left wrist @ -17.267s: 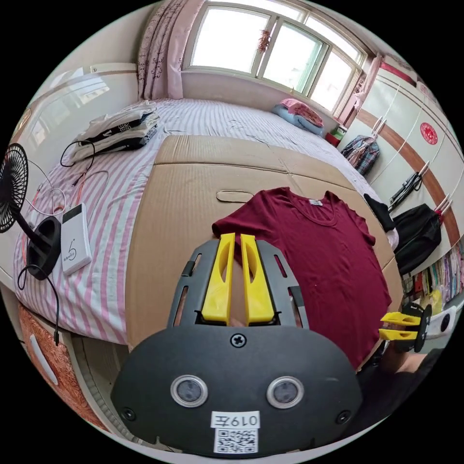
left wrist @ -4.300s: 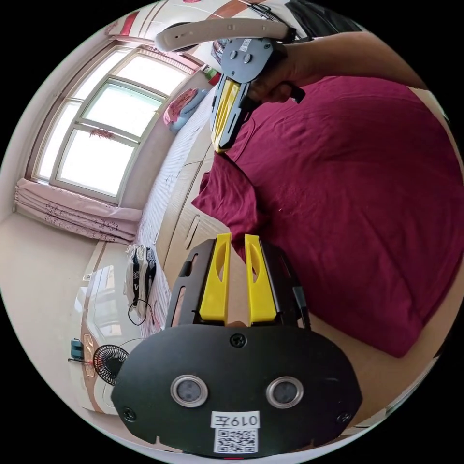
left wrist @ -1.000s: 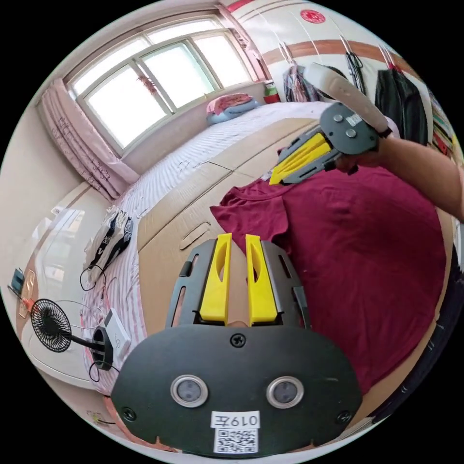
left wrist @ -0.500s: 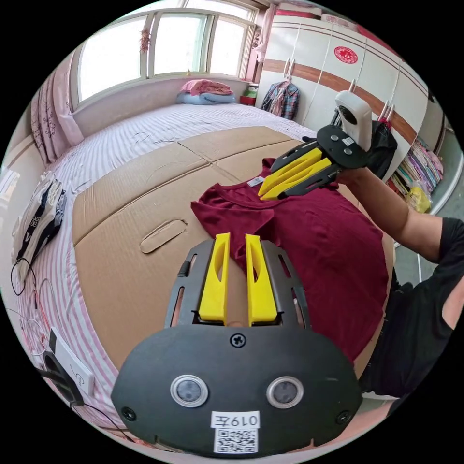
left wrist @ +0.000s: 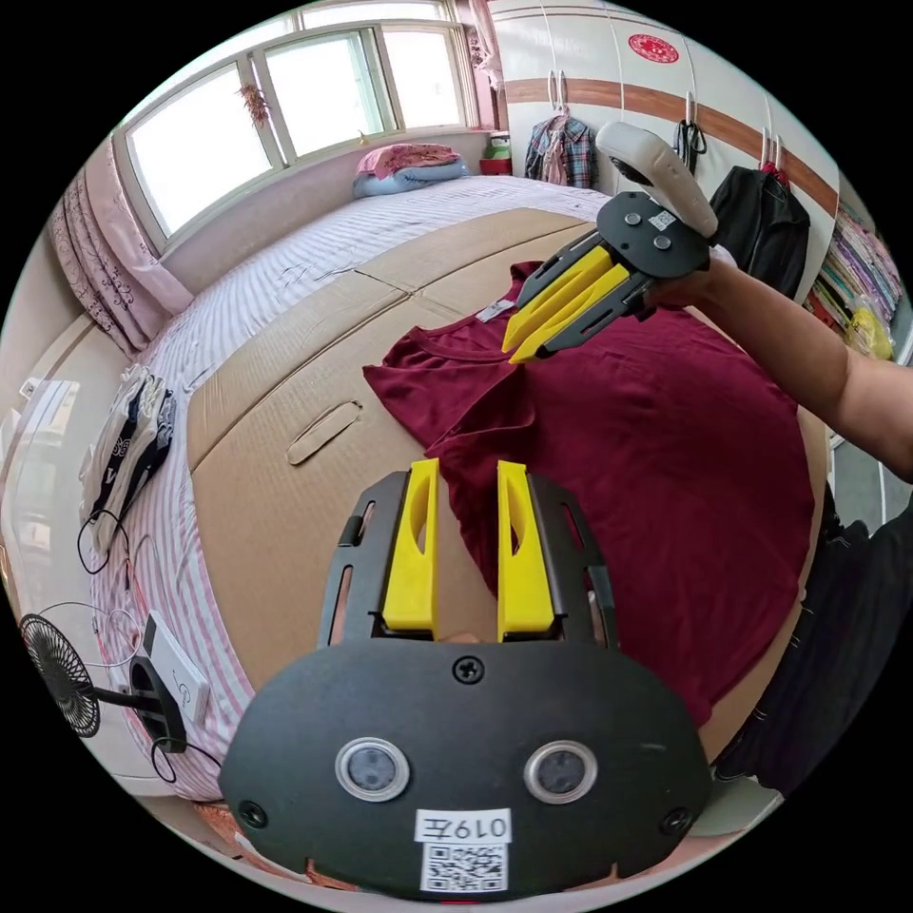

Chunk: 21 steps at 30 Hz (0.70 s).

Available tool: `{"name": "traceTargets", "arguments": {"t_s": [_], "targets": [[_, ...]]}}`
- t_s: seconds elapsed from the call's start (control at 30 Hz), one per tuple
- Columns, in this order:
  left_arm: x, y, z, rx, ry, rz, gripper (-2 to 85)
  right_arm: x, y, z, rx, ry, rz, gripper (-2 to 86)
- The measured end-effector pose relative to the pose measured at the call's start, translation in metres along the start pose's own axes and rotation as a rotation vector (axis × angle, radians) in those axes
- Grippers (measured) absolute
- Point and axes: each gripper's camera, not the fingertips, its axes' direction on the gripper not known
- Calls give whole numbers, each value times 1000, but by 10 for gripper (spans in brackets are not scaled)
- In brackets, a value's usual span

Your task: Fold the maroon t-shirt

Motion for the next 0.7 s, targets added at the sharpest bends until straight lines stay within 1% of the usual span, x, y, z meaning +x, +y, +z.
{"name": "traceTargets", "arguments": {"t_s": [0.13, 0.3, 0.43, 0.5, 0.7], "targets": [[3, 1, 0, 6, 8, -12, 75, -1, 5, -1, -4, -12, -29, 59], [3, 10, -18, 74, 12, -71, 75, -6, 13, -10, 44, -35, -58, 70], [8, 12, -20, 62, 13, -74, 79, -10, 15, -12, 63, -20, -65, 68], [14, 11, -17, 35, 5, -71, 80, -14, 13, -8, 49, -5, -84, 68], [35, 9, -17, 30, -14, -61, 61, -35, 8, 9, -17, 60, -145, 53]]}}
